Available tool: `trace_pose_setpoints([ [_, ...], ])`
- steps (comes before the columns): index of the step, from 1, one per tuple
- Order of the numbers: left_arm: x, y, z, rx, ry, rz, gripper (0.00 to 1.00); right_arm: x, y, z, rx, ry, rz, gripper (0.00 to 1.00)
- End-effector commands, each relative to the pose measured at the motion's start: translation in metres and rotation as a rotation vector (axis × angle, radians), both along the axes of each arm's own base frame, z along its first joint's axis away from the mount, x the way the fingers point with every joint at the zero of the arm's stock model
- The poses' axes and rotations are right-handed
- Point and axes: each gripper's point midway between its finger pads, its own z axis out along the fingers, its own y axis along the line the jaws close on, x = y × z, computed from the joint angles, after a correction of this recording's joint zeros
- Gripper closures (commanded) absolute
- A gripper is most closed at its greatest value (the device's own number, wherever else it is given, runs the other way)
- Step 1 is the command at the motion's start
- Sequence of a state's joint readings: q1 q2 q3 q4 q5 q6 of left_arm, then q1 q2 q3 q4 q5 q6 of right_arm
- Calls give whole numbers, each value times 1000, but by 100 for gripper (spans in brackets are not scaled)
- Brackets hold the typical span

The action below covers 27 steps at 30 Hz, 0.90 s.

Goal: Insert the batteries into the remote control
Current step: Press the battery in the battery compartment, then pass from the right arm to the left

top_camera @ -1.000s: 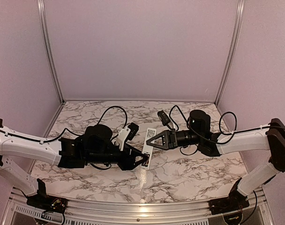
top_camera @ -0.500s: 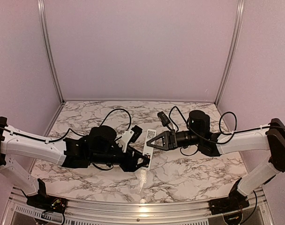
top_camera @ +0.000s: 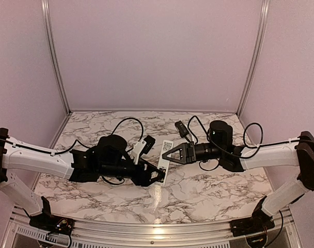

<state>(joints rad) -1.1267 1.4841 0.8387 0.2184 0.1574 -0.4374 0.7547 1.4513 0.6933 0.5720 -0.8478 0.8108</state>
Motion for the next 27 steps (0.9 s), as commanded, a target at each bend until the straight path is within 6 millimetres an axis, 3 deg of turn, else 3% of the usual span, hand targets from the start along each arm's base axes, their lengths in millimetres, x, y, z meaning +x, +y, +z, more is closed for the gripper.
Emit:
trace_pose_setpoints([
  [1, 12, 7, -2, 29, -33, 29, 33, -4, -3, 31, 70, -53, 29, 100],
  [5, 21, 17, 15, 35, -94, 83, 22, 8, -12, 16, 33, -21, -32, 100],
  [12, 32, 23, 13, 85, -110, 159, 18, 23, -20, -1, -22, 6, -121, 100],
  [19, 28, 2, 16, 104, -126, 153, 14, 31, -22, -13, -67, 25, -178, 100],
  [27, 41, -18, -8, 237, -132, 219, 17, 35, -25, -18, -75, 42, -215, 100],
])
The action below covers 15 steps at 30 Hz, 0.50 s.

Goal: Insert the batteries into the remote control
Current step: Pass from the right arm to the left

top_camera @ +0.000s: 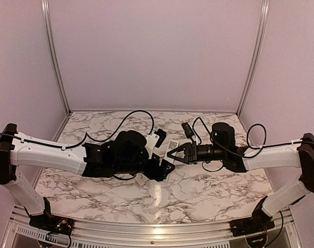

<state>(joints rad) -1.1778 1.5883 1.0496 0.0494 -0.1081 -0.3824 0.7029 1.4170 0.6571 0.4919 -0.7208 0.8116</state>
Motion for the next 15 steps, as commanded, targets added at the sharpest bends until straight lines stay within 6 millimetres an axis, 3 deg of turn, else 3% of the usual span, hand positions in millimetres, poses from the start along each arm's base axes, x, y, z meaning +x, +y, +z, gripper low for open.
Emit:
trace_pose_setpoints([
  [1, 12, 0, -22, 127, -2, 78, 18, 5, -4, 3, 1, -2, -41, 100],
  [6, 16, -7, -33, 187, -5, 102, 26, 5, -7, 2, -5, -6, -56, 100],
  [15, 20, -5, -37, 223, -12, 126, 53, 6, -9, -1, -20, -3, -72, 100],
])
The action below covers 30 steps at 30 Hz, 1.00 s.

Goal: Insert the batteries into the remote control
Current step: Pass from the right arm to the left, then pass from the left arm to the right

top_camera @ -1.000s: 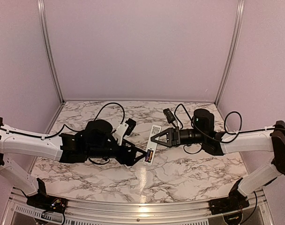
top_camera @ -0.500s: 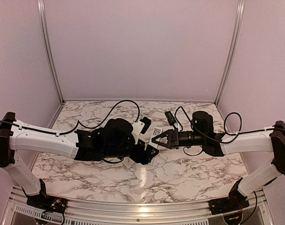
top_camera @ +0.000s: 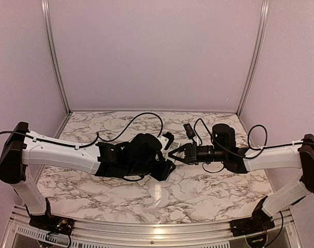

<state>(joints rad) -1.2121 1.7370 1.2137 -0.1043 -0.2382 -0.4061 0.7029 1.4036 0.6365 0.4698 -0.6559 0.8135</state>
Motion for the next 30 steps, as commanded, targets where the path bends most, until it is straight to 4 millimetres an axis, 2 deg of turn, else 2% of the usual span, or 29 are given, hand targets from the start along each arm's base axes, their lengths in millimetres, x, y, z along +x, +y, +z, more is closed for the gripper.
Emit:
trace_pose_setpoints([
  [1, 7, 11, -11, 81, -15, 32, 56, 0, -3, 9, 11, -14, -8, 99],
  [2, 7, 12, -11, 87, -16, 29, 59, 1, -3, 10, 12, -13, -7, 96],
  [3, 6, 13, -12, 102, -19, 18, 64, 1, -4, 10, 11, -12, -10, 86],
  [7, 4, 18, -15, 123, -22, 9, 69, 3, -8, 9, 1, -10, -18, 82],
  [14, -4, 22, -13, 148, -57, -71, 73, 3, -12, 6, 2, 4, -11, 70],
  [19, -15, 23, -8, 176, -93, -177, 75, -2, -12, 5, 6, 11, 17, 73],
  [27, -24, 20, 0, 220, -153, -311, 75, -9, -6, 0, 20, 43, 77, 69],
  [30, -27, 17, -2, 233, -151, -341, 73, -11, -4, 0, 28, 43, 93, 81],
])
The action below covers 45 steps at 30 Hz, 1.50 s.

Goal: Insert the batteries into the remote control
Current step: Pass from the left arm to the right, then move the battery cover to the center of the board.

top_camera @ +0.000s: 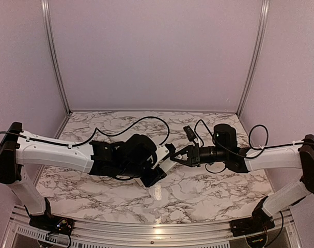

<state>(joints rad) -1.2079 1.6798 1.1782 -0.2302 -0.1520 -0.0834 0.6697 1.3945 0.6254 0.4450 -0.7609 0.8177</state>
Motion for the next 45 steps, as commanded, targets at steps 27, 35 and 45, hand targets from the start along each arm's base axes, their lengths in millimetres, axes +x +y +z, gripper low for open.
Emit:
trace_pose_setpoints([
  [27, 42, 99, -24, 503, -85, -517, 17, 26, -65, 1, 29, -28, -122, 100],
  [35, 59, 91, -50, 550, -31, -582, 18, 25, -67, -2, 37, -21, -118, 100],
  [45, 62, 85, -88, 599, 31, -633, 23, 27, -76, -6, 40, -8, -130, 100],
])
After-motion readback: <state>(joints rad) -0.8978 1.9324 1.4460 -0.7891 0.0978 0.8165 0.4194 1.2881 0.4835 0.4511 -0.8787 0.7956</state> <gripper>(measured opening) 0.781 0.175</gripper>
